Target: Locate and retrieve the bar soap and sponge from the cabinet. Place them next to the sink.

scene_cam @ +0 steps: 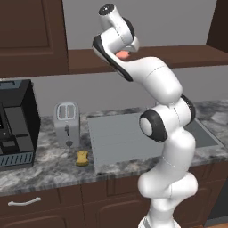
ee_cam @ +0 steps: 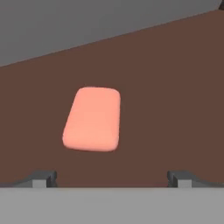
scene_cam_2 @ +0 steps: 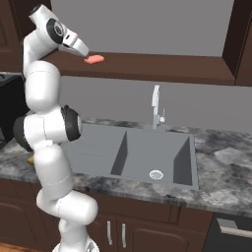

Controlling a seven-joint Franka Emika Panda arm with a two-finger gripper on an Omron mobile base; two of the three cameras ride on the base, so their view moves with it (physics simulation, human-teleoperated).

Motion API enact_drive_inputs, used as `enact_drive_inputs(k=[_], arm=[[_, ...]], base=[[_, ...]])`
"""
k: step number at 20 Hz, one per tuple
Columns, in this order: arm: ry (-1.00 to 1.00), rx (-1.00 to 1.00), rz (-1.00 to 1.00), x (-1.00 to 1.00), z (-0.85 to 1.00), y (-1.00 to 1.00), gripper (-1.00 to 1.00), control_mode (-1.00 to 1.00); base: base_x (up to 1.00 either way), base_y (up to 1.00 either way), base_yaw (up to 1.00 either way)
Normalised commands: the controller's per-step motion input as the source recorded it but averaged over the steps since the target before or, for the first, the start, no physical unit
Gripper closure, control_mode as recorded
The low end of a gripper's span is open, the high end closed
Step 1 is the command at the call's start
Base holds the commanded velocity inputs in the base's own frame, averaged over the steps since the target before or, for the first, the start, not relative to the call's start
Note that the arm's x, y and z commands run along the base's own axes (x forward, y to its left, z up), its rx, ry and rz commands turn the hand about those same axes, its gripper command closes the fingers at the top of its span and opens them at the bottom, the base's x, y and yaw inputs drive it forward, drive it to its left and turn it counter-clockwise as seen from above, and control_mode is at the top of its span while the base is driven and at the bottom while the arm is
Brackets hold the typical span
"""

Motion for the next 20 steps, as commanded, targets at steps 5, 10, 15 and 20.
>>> enact_drive_inputs(k=[5,10,15,20], arm=[[0.05,0.01,-0.06,0.35,0.00,-0.30,-1.00,-1.00],[0.00,0.03,0.00,0.29,-0.09,-0.06,-1.00,-1.00],[0.01,0.08,-0.02,0.22,-0.10,-0.12,-1.00,-1.00],[0.01,0.05,-0.09,0.04,-0.14,-0.21,-1.00,-1.00]], base=[[0.00,0.00,0.00],[0.00,0.00,0.00],[0.00,0.00,0.00],[0.00,0.00,0.00]])
